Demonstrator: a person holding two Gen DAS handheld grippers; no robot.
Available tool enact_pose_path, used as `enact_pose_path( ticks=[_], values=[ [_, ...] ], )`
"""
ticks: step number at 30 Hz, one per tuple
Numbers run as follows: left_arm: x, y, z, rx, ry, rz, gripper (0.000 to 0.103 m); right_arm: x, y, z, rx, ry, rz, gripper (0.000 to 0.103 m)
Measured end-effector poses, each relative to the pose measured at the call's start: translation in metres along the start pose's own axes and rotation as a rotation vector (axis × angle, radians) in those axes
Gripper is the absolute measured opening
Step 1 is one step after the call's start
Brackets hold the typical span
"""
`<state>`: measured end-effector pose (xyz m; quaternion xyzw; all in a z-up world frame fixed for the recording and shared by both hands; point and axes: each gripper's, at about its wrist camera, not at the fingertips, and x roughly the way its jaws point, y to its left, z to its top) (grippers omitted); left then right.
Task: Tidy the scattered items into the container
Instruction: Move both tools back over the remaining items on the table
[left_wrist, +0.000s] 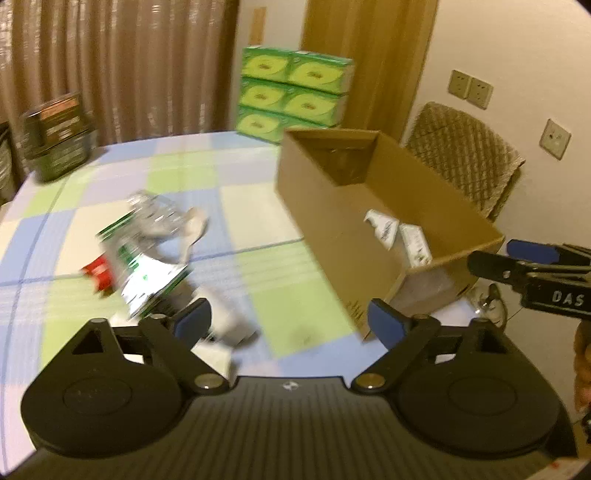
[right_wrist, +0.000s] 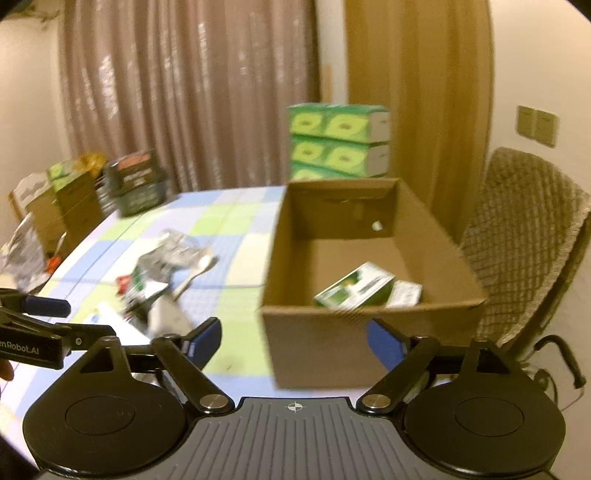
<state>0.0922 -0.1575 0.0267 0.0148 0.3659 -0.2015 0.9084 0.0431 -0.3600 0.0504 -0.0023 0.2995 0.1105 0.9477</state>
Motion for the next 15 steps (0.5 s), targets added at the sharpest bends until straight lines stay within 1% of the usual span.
enact_pose_path(
  ticks=[2, 5, 11, 15],
  values=[
    [-0.010, 0.011, -0.014, -0.011, 0.007, 0.029, 0.097, 0.002, 0.012, -0.007, -0.016, 0.022, 0.029, 0.092],
    [-0.022, 0.031, -0.034, -0.032, 0.038, 0.076, 0.099, 0.008, 0.028, -0.018, -0.035, 0.060, 0.068, 0.096],
    [-0.037, 0.064, -0.066, -0.061, 0.072, 0.159, 0.101, 0.019, 0.053, -0.031, -0.095, 0.114, 0.129, 0.099],
    [-0.041, 0.073, -0.076, -0.030, 0.075, 0.176, 0.101, 0.025, 0.060, -0.036, -0.118, 0.131, 0.141, 0.099]
  ],
)
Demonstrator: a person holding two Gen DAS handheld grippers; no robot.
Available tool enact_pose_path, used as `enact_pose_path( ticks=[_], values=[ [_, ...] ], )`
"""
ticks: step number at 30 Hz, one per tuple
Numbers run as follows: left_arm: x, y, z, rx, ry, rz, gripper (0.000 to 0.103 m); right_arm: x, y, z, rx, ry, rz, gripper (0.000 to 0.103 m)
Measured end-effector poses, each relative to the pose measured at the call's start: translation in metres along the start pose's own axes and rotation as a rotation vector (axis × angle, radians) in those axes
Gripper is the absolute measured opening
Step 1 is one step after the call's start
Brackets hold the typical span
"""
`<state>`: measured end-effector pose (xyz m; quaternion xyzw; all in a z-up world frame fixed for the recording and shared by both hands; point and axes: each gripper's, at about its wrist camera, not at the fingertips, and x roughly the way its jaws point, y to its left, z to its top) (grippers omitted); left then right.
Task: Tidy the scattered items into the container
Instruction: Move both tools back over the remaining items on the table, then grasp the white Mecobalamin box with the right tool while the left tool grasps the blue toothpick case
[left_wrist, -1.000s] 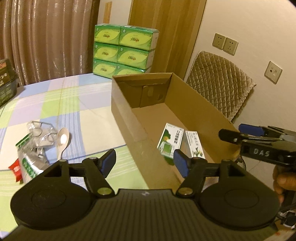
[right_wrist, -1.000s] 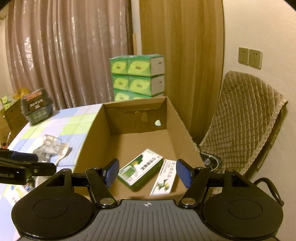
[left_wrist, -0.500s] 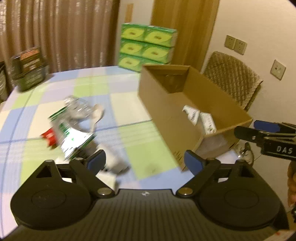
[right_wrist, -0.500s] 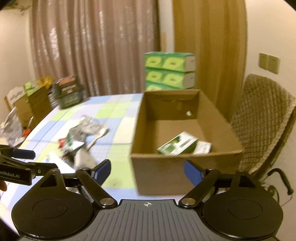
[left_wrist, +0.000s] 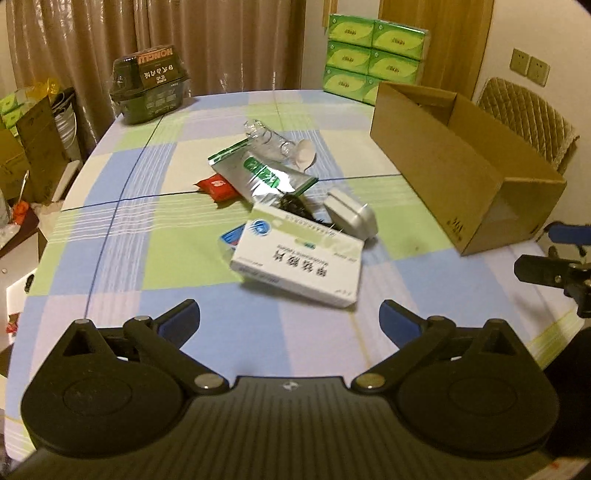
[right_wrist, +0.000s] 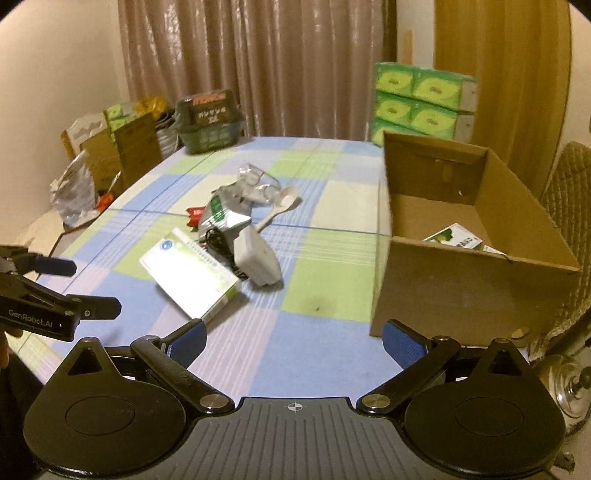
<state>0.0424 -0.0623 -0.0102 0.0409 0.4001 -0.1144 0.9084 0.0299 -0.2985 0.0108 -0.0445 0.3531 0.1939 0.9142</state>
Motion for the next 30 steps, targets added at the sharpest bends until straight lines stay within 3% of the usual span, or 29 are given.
enact_pose_path(
  ticks=[12, 30],
  values=[
    [0.017, 0.014, -0.001, 0.097, 0.005, -0.013, 0.101, 0.036, 0.027, 0.003, -0.136, 0.047, 0.068, 0.099],
    [0.055, 0.066, 0.005, 0.175, 0.029, -0.071, 0.101, 0.134, 0.097, 0.030, -0.551, 0.096, 0.238, 0.099]
  ],
)
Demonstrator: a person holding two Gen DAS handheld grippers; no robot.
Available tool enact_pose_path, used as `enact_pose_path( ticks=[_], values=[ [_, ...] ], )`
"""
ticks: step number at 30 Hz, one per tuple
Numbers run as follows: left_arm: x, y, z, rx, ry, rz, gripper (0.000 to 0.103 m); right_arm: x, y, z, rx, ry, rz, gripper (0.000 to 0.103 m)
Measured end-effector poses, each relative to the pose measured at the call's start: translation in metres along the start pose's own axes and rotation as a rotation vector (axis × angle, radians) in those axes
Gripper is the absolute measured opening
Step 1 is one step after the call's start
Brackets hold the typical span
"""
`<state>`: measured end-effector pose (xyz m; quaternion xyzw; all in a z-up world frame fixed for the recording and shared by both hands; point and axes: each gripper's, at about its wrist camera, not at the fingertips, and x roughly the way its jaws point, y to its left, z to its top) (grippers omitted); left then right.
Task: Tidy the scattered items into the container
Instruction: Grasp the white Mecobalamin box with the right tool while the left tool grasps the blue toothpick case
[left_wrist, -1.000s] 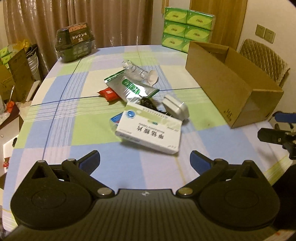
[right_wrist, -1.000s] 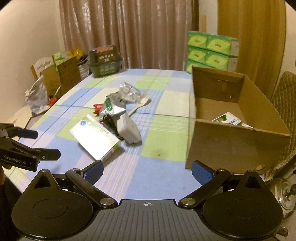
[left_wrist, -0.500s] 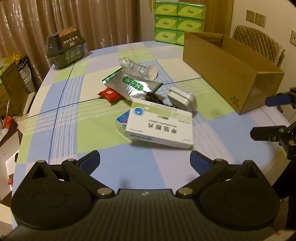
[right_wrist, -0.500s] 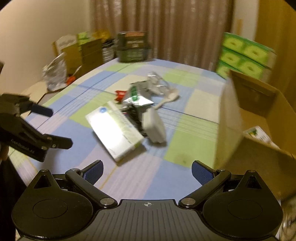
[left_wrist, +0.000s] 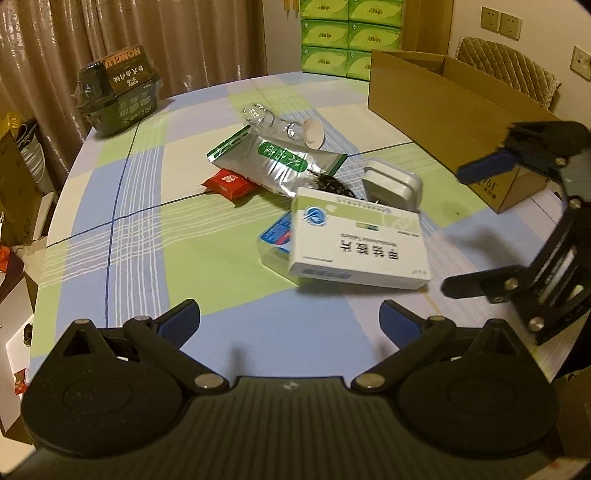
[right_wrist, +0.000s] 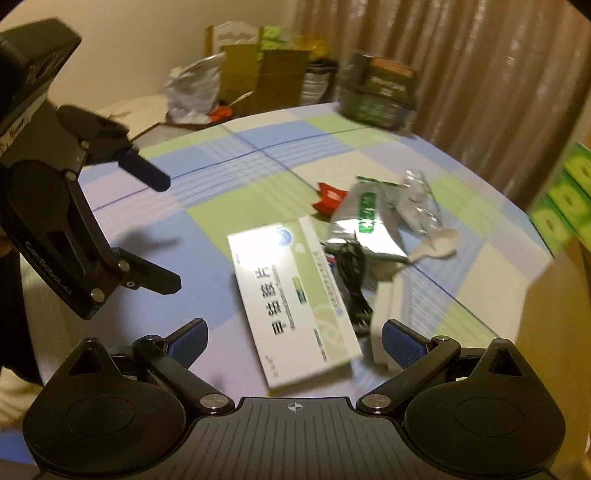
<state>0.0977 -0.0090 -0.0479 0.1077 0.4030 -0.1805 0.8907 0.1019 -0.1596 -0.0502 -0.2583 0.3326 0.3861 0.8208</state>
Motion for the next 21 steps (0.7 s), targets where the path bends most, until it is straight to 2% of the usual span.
enact_pose_path(
  ticks=[4, 7, 13, 14, 15, 21],
  values=[
    [0.008, 0.010, -0.002, 0.027, 0.007, -0.005, 0.101, 0.018, 0.000, 0.007, -0.052, 0.009, 0.013, 0.097],
    [0.015, 0.017, -0.005, 0.034, 0.017, -0.009, 0.101, 0.034, -0.004, 0.012, -0.073, 0.028, 0.018, 0.085],
    [0.023, 0.025, -0.009, 0.042, 0.018, -0.021, 0.101, 0.058, -0.008, 0.018, -0.117, 0.064, 0.033, 0.081],
    [0.024, 0.027, -0.010, 0.040, 0.018, -0.023, 0.101, 0.061, -0.009, 0.018, -0.117, 0.070, 0.036, 0.073],
    [0.025, 0.028, -0.010, 0.037, 0.019, -0.024, 0.101, 0.062, -0.009, 0.018, -0.112, 0.077, 0.040, 0.071],
    [0.030, 0.031, -0.009, 0.039, 0.020, -0.023, 0.101, 0.048, -0.013, 0.015, -0.010, 0.078, 0.036, 0.070]
  ],
)
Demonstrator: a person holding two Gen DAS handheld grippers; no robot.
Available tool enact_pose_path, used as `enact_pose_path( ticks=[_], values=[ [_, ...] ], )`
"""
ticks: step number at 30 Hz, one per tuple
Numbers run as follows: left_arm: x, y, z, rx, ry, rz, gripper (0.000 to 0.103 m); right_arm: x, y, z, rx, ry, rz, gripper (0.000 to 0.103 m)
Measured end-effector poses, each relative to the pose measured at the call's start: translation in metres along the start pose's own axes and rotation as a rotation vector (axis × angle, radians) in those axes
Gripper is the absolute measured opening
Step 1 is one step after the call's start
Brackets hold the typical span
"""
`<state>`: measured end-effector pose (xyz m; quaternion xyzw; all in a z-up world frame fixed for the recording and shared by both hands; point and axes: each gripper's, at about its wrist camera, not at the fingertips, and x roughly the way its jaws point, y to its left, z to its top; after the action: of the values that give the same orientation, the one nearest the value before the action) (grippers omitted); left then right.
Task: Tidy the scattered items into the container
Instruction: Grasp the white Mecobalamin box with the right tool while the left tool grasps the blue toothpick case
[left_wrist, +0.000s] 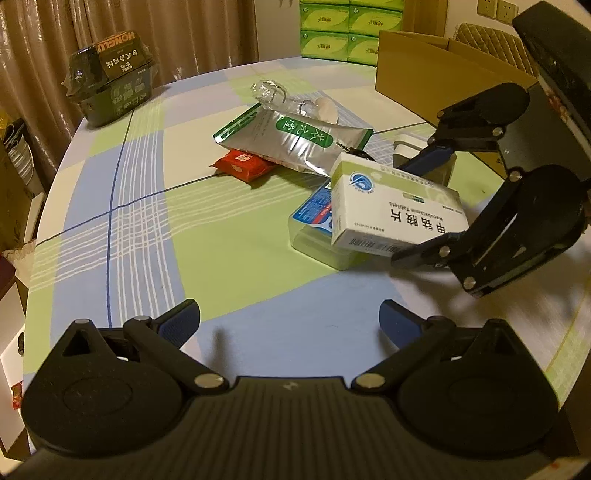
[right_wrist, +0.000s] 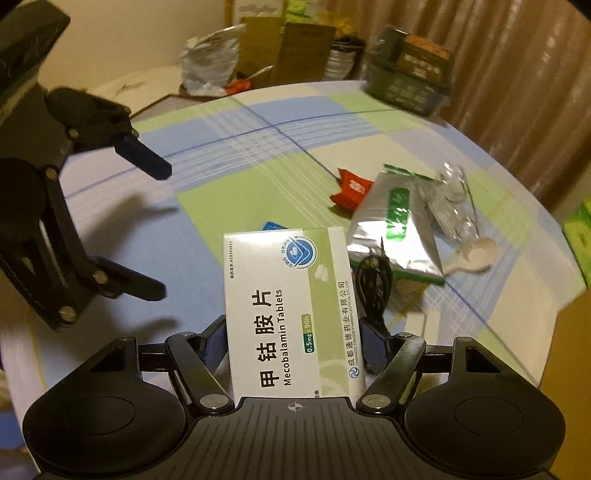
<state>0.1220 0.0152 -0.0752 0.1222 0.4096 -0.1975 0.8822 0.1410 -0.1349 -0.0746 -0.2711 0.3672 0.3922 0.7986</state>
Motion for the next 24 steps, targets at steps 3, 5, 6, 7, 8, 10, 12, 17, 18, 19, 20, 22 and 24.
enact_pose_path(
  ticks=[3, 5, 6, 7, 8, 10, 12, 17, 18, 19, 20, 22, 24],
  values=[
    [0.003, -0.002, 0.004, 0.024, -0.003, -0.003, 0.101, -0.013, -0.004, -0.009, 0.087, 0.003, -0.012, 0.070],
    [0.005, -0.005, 0.008, 0.046, -0.011, -0.011, 0.101, -0.022, -0.007, -0.017, 0.146, 0.010, -0.029, 0.070],
    [0.007, -0.007, 0.011, 0.060, -0.014, -0.017, 0.101, -0.026, -0.008, -0.021, 0.167, 0.014, -0.043, 0.070],
    [0.009, -0.009, 0.014, 0.073, -0.014, -0.023, 0.101, -0.030, -0.009, -0.026, 0.189, 0.019, -0.055, 0.070],
    [0.012, -0.011, 0.017, 0.087, -0.013, -0.028, 0.101, -0.034, -0.012, -0.032, 0.214, 0.024, -0.064, 0.070],
    [0.017, -0.017, 0.022, 0.122, -0.014, -0.036, 0.101, -0.040, -0.016, -0.043, 0.258, 0.037, -0.085, 0.070],
    [0.024, -0.023, 0.029, 0.163, -0.014, -0.047, 0.101, -0.045, -0.021, -0.053, 0.305, 0.048, -0.113, 0.070],
    [0.044, -0.031, 0.045, 0.230, -0.010, -0.056, 0.099, -0.052, -0.036, -0.073, 0.406, 0.083, -0.169, 0.070],
    [0.049, -0.032, 0.048, 0.238, -0.006, -0.060, 0.098, -0.053, -0.038, -0.076, 0.418, 0.087, -0.177, 0.070],
    [0.054, -0.033, 0.051, 0.245, -0.001, -0.064, 0.096, -0.053, -0.041, -0.078, 0.428, 0.090, -0.182, 0.070],
    [0.059, -0.034, 0.054, 0.252, 0.005, -0.068, 0.093, -0.055, -0.042, -0.080, 0.438, 0.092, -0.183, 0.070],
    [0.067, -0.036, 0.059, 0.256, 0.016, -0.075, 0.088, -0.056, -0.044, -0.083, 0.451, 0.093, -0.181, 0.070],
    [0.073, -0.038, 0.062, 0.253, 0.031, -0.078, 0.072, -0.058, -0.043, -0.084, 0.455, 0.093, -0.182, 0.070]
  ],
)
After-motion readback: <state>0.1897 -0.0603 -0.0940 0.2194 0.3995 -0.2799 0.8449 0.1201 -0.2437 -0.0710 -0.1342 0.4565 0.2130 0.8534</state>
